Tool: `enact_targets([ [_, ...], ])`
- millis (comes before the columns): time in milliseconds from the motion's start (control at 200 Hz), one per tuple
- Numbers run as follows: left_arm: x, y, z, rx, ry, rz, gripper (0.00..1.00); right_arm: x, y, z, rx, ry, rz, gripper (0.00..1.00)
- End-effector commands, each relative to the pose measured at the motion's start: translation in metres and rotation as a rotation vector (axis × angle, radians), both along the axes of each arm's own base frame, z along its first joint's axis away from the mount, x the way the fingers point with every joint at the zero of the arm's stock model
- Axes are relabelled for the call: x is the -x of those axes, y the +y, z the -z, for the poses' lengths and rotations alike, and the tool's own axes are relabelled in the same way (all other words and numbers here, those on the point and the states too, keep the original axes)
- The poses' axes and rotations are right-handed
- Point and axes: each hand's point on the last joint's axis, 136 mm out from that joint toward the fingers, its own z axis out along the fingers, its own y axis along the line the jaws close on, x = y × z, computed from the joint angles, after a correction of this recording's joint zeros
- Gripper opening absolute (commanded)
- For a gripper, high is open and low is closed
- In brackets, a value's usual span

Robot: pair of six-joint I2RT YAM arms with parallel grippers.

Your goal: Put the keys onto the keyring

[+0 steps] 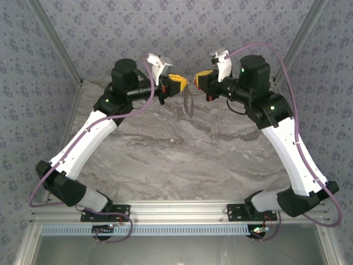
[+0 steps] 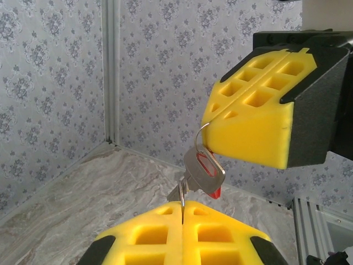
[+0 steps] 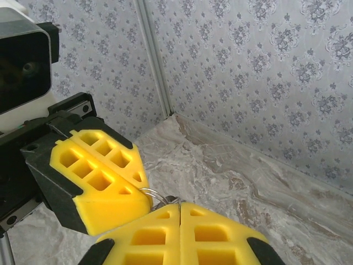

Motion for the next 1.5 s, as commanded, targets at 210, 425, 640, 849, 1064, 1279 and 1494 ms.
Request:
enact_targets([
  [210,0.009,-0.005,-0.023,0.031,-0.054,0.026,0.0,0.003,0.01,-0.012,0.0,-0.056,-0.029,0.0],
  [425,0.011,-0.007,-0.023,0.032,-0.052,0.034,0.0,0.003,0.012,-0.014,-0.003,-0.062,-0.036,0.0],
  [640,0.011,-0.007,-0.023,0.031,-0.051,0.032,0.0,0.007,0.015,-0.019,-0.007,-0.07,-0.05,0.0],
  [849,0.011,-0.008,-0.025,0.034,-0.056,0.034,0.0,0.007,0.018,-0.012,0.009,-0.054,-0.061,0.0],
  [1064,0.011,-0.008,-0.025,0.034,-0.057,0.029,0.0,0.005,0.018,0.0,0.038,-0.032,-0.059,0.0],
  [1279,0.012,-0.008,-0.025,0.034,-0.063,0.029,0.0,0.004,0.018,0.01,0.06,-0.013,-0.055,0.0],
  [1494,0.012,-0.007,-0.025,0.032,-0.064,0.027,0.0,0.004,0.019,0.013,0.069,-0.013,-0.064,0.0],
])
